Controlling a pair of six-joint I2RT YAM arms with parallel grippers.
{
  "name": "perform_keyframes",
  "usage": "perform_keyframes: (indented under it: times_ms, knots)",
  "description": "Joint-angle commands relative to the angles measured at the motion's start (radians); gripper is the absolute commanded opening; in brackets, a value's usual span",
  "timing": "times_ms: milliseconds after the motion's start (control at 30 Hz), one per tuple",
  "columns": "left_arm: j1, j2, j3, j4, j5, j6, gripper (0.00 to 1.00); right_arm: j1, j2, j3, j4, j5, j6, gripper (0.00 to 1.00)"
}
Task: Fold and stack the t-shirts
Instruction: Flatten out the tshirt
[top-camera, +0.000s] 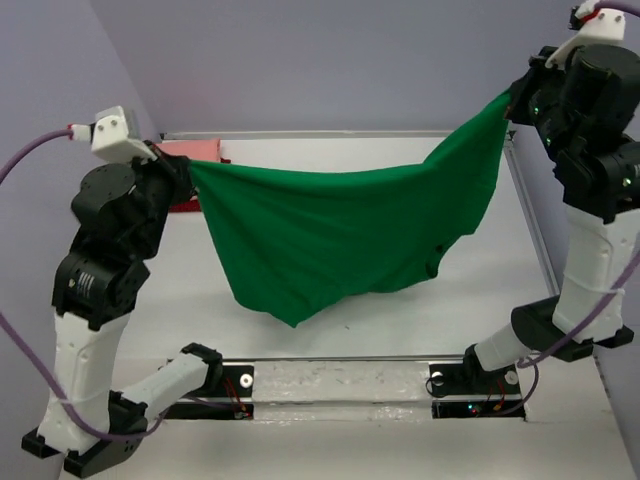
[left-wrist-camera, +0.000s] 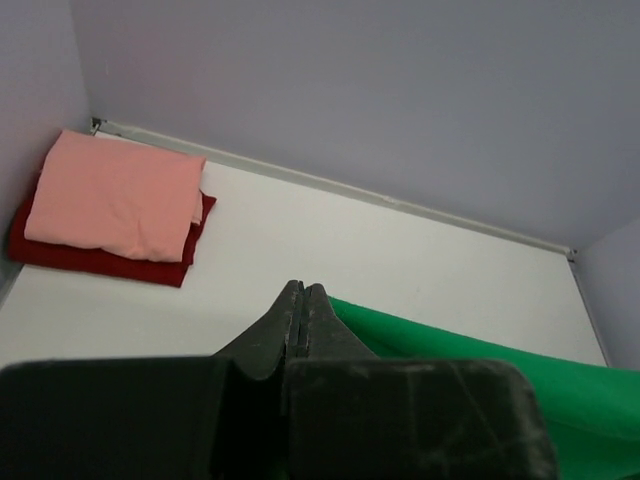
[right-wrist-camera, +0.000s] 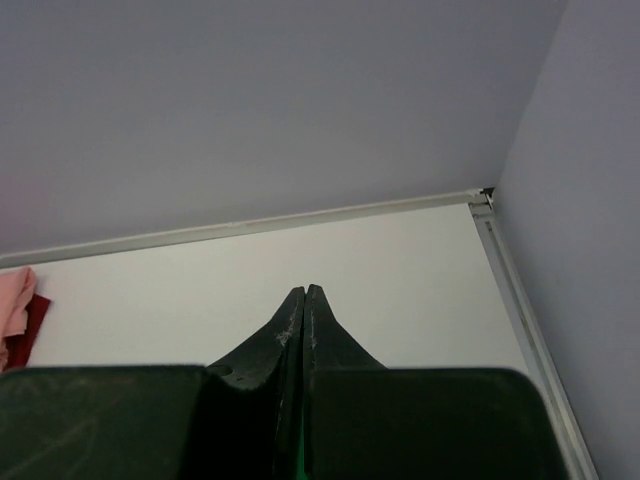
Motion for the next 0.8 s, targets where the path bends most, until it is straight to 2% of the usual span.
perform_keyframes:
  times_ms: [0,67,100,133,167,267,367,433,500,600,667,767]
  knots:
    - [-0.052,0.125,0.015,0.079,0.007,0.013,0.00,0.008,0.104,0.050,0.063,0.095,-0.029,0.00]
    - [-0.129,0.178,0.063,0.084,-0.107,0.026,0.00,0.008,0.165,0.067,0.070,0.125,-0.034,0.00]
    - [-0.233,0.201,0.087,0.076,-0.169,0.033,0.00,0.008,0.182,0.070,0.072,0.135,-0.035,0.00]
    - [-0.285,0.244,0.116,0.055,-0.280,0.041,0.00,0.008,0.217,0.094,0.072,0.148,-0.034,0.00]
    - [-0.326,0.267,0.184,0.039,-0.333,0.035,0.00,0.008,0.235,0.108,0.070,0.161,-0.032,0.00]
    - [-0.413,0.359,0.340,-0.059,-0.379,-0.013,0.00,0.008,0.241,0.131,0.043,0.170,-0.005,0.00]
    - [-0.496,0.444,0.480,-0.188,-0.529,-0.037,0.00,0.008,0.180,0.057,0.026,0.176,0.008,0.00]
    - [-0.534,0.477,0.546,-0.231,-0.547,-0.040,0.00,0.008,0.131,0.006,0.042,0.181,-0.004,0.00]
    - [-0.551,0.470,0.562,-0.206,-0.525,-0.030,0.00,0.008,0.036,-0.030,0.081,0.086,-0.018,0.00]
    - [-0.614,0.409,0.551,-0.095,-0.549,0.018,0.00,0.032,-0.006,0.050,0.095,0.046,-0.014,0.00]
    - [-0.649,0.387,0.606,-0.076,-0.615,0.046,0.00,0.054,-0.043,0.050,0.073,0.072,-0.017,0.00]
    - [-0.700,0.405,0.758,-0.146,-0.689,0.087,0.00,0.080,-0.106,-0.017,0.055,0.122,-0.029,0.00]
